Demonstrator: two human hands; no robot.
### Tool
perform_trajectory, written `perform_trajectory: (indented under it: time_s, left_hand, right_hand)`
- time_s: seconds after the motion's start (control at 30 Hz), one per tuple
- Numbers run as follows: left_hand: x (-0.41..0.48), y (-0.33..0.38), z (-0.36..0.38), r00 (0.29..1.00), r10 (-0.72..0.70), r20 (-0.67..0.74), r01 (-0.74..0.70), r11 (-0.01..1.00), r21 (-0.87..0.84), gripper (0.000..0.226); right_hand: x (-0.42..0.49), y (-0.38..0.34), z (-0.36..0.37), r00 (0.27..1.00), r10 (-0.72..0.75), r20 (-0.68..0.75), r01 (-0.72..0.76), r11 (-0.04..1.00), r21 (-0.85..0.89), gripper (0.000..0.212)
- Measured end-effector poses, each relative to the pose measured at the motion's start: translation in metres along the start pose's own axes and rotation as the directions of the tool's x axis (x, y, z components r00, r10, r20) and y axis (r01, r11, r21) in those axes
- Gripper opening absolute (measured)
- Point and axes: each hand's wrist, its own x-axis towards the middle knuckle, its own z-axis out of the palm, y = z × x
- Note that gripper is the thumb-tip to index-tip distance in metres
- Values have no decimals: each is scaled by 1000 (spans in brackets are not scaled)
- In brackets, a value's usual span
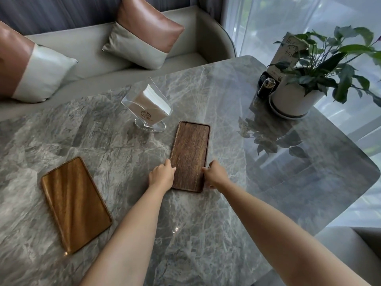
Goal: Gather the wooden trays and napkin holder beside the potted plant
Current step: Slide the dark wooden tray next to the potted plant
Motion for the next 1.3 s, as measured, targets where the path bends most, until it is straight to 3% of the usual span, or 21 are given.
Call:
perform_trajectory:
  time_s: [0.17,0.6,1.3]
  left_hand:
    - [3,2,-1,1000,-19,-3,19,1000,-7,37]
    - [-3,13,3,998,-55,11,55,996,-64,35]
    - [-15,99,8,996,-46,-83,38,995,-94,31]
  right_hand:
    - [0,-4,0,999,16,31,-17,1000,14,15]
    - [-4,7,-15,997,-24,75,19,997,69,19]
    - [3,40,-94,995,-95,5,95,988,-120,17]
